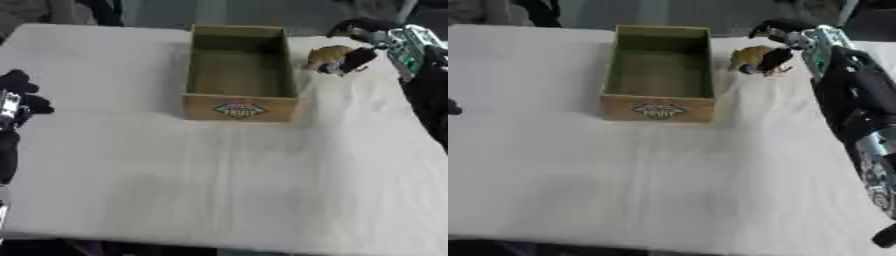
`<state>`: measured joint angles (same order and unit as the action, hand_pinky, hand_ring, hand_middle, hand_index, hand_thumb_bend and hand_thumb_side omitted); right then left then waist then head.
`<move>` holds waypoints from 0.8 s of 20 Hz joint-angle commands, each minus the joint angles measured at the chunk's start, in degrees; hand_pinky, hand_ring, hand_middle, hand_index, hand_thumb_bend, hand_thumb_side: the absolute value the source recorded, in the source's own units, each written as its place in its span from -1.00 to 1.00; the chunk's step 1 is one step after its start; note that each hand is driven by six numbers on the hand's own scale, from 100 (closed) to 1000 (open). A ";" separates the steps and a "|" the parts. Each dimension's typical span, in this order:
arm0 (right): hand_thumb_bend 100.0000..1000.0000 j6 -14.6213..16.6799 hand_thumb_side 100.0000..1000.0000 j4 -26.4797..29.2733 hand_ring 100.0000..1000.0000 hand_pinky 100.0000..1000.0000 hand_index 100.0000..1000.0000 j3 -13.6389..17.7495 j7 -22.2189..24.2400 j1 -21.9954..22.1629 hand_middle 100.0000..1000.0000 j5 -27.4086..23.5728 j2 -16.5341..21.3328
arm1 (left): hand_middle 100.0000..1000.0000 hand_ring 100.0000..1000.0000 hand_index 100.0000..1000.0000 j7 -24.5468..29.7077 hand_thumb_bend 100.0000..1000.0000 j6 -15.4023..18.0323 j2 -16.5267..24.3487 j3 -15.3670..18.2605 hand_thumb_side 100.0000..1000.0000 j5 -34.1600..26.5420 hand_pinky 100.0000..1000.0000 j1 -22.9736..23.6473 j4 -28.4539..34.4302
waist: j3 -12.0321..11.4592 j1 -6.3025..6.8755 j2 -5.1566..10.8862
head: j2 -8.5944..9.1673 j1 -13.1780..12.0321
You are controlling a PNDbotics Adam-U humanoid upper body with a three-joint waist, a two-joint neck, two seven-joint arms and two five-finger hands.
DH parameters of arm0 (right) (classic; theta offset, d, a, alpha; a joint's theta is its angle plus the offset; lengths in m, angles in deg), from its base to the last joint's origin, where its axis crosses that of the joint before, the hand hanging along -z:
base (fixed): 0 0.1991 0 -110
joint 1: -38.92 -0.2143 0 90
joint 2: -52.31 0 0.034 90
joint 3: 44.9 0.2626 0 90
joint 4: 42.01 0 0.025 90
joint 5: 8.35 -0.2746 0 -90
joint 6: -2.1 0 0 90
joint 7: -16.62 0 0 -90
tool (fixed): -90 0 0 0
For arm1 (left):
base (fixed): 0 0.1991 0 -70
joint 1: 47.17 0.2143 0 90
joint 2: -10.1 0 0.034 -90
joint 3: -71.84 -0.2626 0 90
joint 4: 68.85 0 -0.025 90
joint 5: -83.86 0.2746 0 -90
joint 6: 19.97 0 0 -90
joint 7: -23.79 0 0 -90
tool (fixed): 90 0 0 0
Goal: Pick up objects on the table and place them in the box.
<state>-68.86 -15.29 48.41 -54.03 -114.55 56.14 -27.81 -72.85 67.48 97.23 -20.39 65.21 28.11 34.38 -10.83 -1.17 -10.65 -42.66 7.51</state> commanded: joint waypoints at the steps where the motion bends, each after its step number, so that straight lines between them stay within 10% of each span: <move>1: -0.24 -0.73 -0.26 0.49 1.00 1.00 0.86 0.42 -1.56 -0.80 0.90 1.58 2.29 | -0.05 -0.10 0.20 0.04 -0.33 0.19 0.65 0.26 -0.29 -0.30 0.01 -0.82 1.10 | -0.21 0.14 0.70 | 0.65 0.06; 16: -0.25 -3.91 -0.35 -1.11 1.00 1.00 0.86 0.47 -9.23 -0.05 0.89 8.59 2.25 | -0.06 -0.10 0.19 0.16 -0.33 0.14 0.55 0.23 -0.28 -0.36 0.01 -1.03 1.17 | -0.87 0.38 -0.37 | 1.19 0.31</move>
<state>-72.62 -16.67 48.58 -63.09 -113.57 64.23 -27.52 -72.82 67.50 97.21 -20.39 65.21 27.74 34.40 -11.69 -0.95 -11.83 -42.13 7.72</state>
